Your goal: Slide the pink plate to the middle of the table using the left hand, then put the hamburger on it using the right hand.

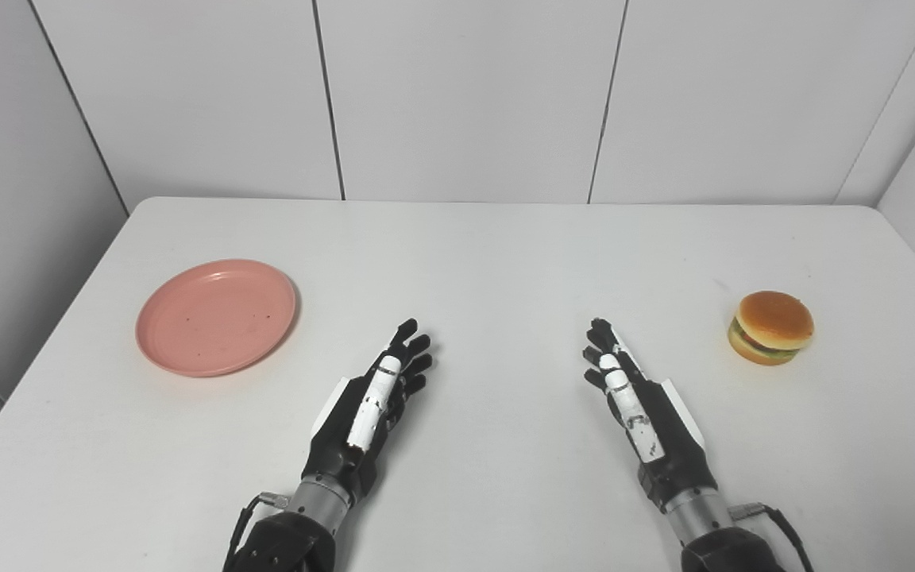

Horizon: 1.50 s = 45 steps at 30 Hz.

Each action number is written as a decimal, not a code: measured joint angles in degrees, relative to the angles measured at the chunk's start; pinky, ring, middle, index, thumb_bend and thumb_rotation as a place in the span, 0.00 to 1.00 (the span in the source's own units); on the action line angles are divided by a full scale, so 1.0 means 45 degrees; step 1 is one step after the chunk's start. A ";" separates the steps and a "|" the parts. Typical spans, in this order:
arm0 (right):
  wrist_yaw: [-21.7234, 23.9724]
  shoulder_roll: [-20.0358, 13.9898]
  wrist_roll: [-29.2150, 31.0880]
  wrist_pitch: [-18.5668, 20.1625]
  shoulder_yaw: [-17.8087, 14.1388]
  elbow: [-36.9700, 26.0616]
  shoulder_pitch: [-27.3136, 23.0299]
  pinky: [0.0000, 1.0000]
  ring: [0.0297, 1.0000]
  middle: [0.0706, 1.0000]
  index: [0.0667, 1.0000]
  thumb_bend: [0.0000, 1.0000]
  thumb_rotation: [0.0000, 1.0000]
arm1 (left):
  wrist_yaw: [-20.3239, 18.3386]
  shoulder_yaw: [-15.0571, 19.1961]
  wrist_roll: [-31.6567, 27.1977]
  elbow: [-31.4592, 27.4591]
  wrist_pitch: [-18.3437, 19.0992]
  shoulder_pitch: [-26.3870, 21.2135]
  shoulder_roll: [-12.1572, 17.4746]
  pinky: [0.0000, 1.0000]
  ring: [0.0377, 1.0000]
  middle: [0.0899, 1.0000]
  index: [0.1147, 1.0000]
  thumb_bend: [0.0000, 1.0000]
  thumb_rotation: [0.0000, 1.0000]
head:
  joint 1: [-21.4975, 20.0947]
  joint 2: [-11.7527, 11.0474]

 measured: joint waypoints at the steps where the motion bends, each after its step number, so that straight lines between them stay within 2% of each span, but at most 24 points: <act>1: 0.0002 0.0000 0.0013 0.0000 -0.0003 0.0000 0.0001 0.96 0.96 0.98 0.98 0.22 1.00 | -0.0001 -0.0001 0.0001 0.0000 0.0000 0.0000 0.0000 0.97 0.95 0.95 0.96 0.38 1.00 | 0.0000 0.0000; 22: -0.0005 0.0000 0.0024 -0.0001 -0.0011 0.0003 0.0001 0.94 0.96 0.97 0.97 0.20 1.00 | -0.0012 0.0021 -0.0001 -0.0007 -0.0004 0.0001 -0.0003 0.97 0.95 0.96 0.96 0.38 1.00 | 0.0078 -0.0098; 24: -0.0003 0.0001 0.0034 -0.0002 -0.0023 0.0007 0.0001 0.95 0.96 0.97 0.97 0.21 1.00 | -0.0012 0.0016 -0.0001 0.0001 -0.0032 0.0001 -0.0006 0.97 0.95 0.96 0.96 0.38 1.00 | 0.0389 -0.0389; 28: 0.0016 -0.0012 0.0187 -0.0007 -0.0118 0.0080 0.0026 0.95 0.96 0.98 0.98 0.24 1.00 | -0.0016 -0.0049 0.0022 0.0217 -0.0421 0.0003 -0.0030 0.98 0.96 0.96 0.96 0.36 1.00 | 0.0703 -0.0566; 30: 0.0058 -0.0064 0.0285 -0.0024 -0.0176 0.0156 0.0056 0.96 0.96 0.98 0.98 0.22 1.00 | -0.0014 -0.0123 0.0057 0.0465 -0.0577 0.0008 -0.0056 0.99 0.96 0.97 0.97 0.35 1.00 | 0.1481 -0.0916; 33: 0.0275 -0.0222 0.0569 -0.0329 -0.0300 0.0483 0.0073 0.97 0.97 0.99 0.99 0.19 1.00 | 0.0022 -0.0256 0.0202 0.0793 -0.0962 0.0013 -0.0180 0.99 0.96 0.97 0.96 0.35 1.00 | 0.1953 -0.1152; 35: 0.0405 -0.0346 0.0764 -0.0477 -0.0429 0.0594 0.0069 0.97 0.98 0.99 0.99 0.18 1.00 | 0.0111 -0.0338 0.0368 0.0959 -0.1196 0.0014 -0.0298 0.99 0.96 0.97 0.96 0.34 1.00 | 0.2653 -0.1522; 39: 0.0707 -0.0536 0.1154 -0.0927 -0.0550 0.0883 0.0060 0.99 0.99 1.00 1.00 0.17 1.00 | 0.0270 -0.0415 0.0570 0.1435 -0.1702 0.0004 -0.0659 0.98 0.96 0.97 0.96 0.32 1.00 | 0.2930 -0.1660; 45: 0.0964 -0.0709 0.1459 -0.1360 -0.0605 0.1194 0.0036 1.00 0.99 1.00 1.00 0.19 1.00 | 0.0303 -0.0497 0.0741 0.1696 -0.1977 -0.0076 -0.0747 0.98 0.97 0.98 0.97 0.33 1.00 | 0.3321 -0.1933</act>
